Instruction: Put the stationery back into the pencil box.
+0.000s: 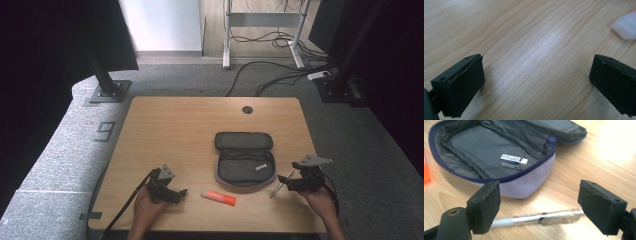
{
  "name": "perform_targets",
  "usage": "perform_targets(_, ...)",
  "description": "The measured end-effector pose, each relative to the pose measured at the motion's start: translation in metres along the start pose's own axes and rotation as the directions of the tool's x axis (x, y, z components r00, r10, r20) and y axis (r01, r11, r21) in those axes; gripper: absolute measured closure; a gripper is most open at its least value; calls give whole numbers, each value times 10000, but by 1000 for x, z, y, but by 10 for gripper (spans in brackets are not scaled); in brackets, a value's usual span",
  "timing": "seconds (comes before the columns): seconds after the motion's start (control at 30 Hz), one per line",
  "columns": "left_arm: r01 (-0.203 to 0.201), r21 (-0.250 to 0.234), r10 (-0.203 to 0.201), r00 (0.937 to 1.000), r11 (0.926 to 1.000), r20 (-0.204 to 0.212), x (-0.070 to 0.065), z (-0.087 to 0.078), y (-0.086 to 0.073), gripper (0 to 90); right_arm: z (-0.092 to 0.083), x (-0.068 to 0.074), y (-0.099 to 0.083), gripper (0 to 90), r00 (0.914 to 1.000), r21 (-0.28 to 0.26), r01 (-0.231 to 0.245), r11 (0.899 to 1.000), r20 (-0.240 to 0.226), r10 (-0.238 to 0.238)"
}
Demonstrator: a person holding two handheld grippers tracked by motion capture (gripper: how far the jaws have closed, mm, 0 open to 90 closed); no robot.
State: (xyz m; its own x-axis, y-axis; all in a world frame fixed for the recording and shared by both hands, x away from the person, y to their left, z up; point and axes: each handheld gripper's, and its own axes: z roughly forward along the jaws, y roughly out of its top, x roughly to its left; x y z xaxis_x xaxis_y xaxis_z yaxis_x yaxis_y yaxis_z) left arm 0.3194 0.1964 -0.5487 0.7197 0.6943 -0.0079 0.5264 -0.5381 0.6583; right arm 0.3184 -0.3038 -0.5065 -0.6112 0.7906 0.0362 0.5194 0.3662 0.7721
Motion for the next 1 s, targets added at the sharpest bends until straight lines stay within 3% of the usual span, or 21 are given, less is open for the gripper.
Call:
perform_targets(0.63,-2,2,2,10000,10000,0,0,0,0,0,-3,-7,-30,142,9958,223,-628,9978,677,612)
perform_targets(1.0,3,-3,-3,10000,10000,0,0,0,0,0,1,-8,-40,137,9931,225,-915,9956,752,896)
